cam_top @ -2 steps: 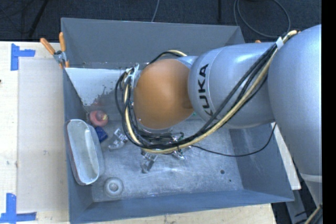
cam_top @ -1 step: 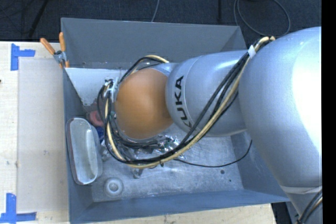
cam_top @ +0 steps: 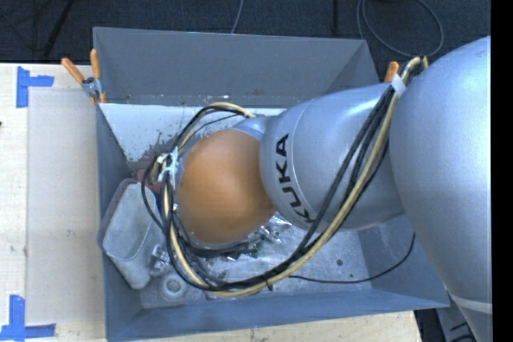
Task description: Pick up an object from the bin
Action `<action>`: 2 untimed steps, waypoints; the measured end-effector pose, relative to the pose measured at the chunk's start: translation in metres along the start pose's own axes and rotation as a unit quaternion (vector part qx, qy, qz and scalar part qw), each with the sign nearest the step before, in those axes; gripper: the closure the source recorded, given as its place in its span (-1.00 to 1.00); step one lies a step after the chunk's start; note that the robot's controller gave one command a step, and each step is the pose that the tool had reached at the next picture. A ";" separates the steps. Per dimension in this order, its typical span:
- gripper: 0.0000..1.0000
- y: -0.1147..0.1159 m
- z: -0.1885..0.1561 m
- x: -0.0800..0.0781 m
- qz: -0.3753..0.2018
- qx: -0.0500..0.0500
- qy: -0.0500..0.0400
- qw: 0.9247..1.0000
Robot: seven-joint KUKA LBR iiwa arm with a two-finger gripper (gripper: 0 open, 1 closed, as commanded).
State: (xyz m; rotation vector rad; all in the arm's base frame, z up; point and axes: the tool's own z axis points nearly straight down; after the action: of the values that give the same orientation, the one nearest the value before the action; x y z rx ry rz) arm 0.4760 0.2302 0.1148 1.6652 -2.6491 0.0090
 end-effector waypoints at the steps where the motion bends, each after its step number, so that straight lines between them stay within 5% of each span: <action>1: -1.00 0.006 0.023 -0.016 -0.233 0.000 -0.005 0.972; 2: -1.00 -0.007 0.037 -0.019 -0.242 0.001 -0.006 0.970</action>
Offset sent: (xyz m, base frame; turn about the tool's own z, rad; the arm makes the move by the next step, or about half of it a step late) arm 0.0022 0.0168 -0.0219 -0.4729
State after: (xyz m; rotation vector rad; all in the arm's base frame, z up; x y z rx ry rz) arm 0.4897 0.2436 0.0772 2.2633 -2.1746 -0.0042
